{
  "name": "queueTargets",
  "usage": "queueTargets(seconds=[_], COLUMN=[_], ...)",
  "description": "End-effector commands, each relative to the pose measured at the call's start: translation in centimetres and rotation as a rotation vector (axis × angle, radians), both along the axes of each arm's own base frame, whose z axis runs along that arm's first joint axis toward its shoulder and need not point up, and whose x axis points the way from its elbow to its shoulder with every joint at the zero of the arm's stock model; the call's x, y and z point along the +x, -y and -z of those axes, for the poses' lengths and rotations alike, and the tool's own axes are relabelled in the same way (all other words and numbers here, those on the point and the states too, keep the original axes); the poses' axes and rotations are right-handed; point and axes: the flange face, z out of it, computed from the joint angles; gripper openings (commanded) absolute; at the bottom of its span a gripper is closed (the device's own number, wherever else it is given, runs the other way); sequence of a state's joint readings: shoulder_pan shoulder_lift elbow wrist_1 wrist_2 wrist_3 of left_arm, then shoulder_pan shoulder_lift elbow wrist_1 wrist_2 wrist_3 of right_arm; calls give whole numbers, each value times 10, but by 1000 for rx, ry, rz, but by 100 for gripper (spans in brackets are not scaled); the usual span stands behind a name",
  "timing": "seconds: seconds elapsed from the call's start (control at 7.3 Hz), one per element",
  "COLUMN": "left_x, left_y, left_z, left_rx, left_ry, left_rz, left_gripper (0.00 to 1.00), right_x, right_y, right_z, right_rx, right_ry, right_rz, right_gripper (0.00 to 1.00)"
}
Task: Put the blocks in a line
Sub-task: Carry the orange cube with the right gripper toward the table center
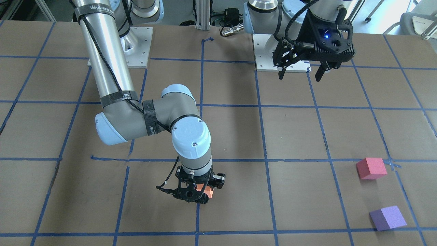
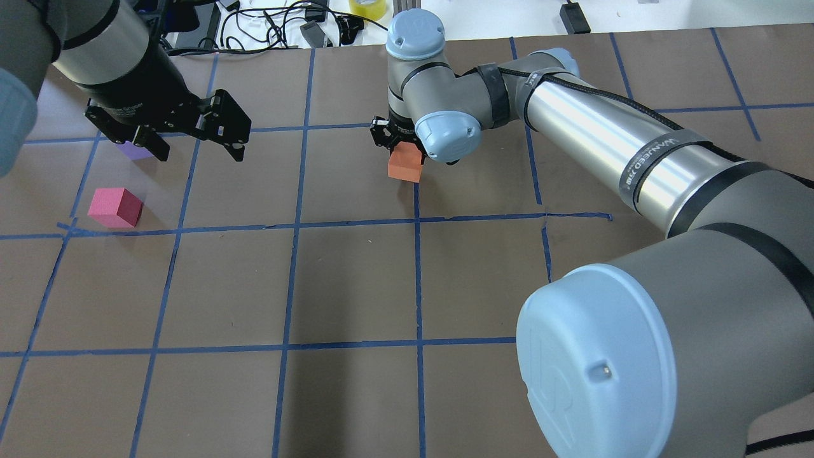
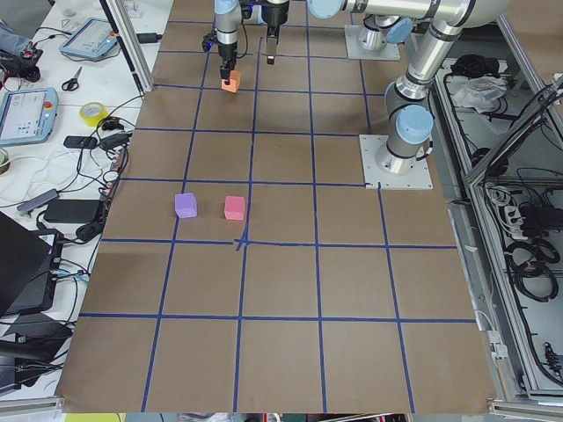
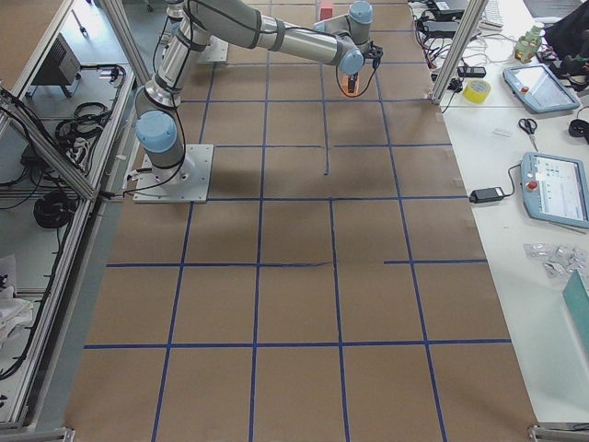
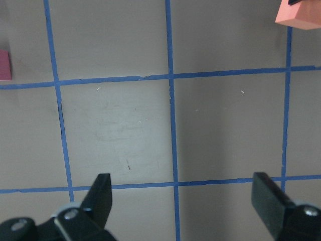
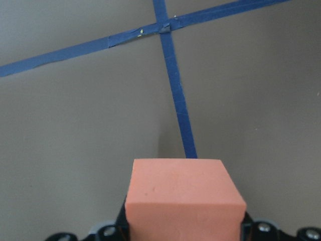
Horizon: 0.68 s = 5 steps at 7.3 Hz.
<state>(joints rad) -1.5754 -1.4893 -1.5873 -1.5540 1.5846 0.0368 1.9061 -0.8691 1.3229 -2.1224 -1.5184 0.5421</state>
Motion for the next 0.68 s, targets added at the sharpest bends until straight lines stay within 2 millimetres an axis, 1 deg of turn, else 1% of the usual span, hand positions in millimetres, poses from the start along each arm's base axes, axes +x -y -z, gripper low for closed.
queueTargets(seconds=[0.0, 0.14, 0.27, 0.41, 0.55], left_x=[0, 0, 4, 1, 4], left_y=[-2, -6, -10, -11, -10], left_z=[-4, -6, -8, -6, -6], left_rx=[-10, -3, -4, 4, 4], left_ry=[-1, 3, 2, 2, 2], left_rz=[2, 1, -6, 0, -6], left_gripper=[100, 100, 100, 100, 100], right_x=[14, 15, 15, 15, 14], right_y=[-5, -6, -6, -6, -5], right_z=[11, 11, 12, 14, 19], right_rx=[5, 1, 0, -2, -2], right_ry=[-10, -15, -17, -24, -37], right_rz=[-72, -115, -138, -205, -245], right_gripper=[10, 13, 20, 24, 46])
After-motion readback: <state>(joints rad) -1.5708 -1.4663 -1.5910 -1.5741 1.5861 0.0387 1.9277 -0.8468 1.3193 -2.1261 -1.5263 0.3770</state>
